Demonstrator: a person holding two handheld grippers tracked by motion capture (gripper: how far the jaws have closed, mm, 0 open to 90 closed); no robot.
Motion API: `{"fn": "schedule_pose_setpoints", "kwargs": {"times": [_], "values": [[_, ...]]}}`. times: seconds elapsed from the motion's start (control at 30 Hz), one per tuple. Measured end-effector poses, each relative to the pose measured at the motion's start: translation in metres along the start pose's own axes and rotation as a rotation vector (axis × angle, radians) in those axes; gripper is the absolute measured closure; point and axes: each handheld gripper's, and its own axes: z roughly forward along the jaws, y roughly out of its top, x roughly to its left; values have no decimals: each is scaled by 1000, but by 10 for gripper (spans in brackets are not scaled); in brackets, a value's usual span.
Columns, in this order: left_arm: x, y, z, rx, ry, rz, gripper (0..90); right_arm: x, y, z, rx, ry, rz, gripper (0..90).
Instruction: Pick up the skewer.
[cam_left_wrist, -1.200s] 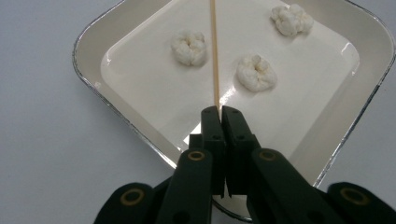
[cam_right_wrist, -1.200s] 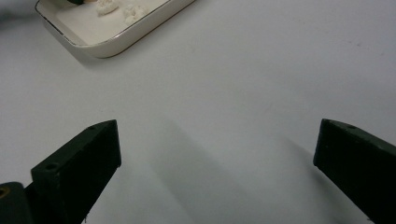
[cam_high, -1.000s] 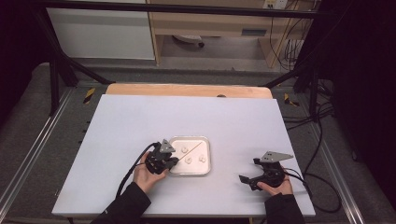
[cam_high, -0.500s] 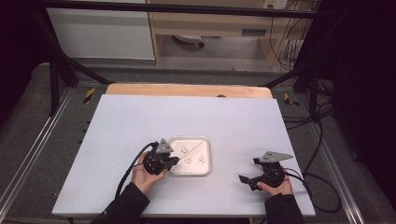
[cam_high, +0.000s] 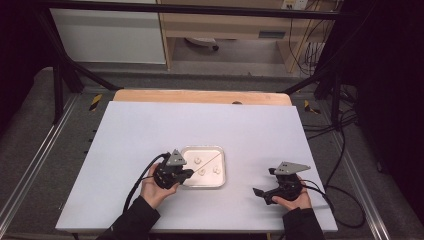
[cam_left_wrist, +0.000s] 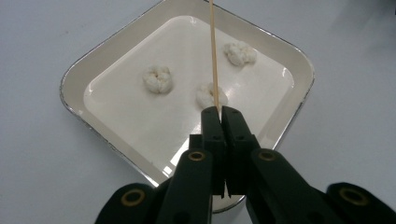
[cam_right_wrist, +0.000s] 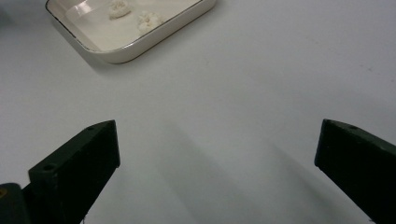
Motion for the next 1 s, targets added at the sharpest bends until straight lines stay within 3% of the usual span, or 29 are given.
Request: {"fn": "schedule_pose_setpoints", "kwargs": {"times": [0.43,1.0], "values": [[-10,5,-1,8,-30,32,888,17,14,8,29,-41,-87,7],[-23,19,-1,41,-58,108,888,42,39,19,83,-99,-279,31]]}}
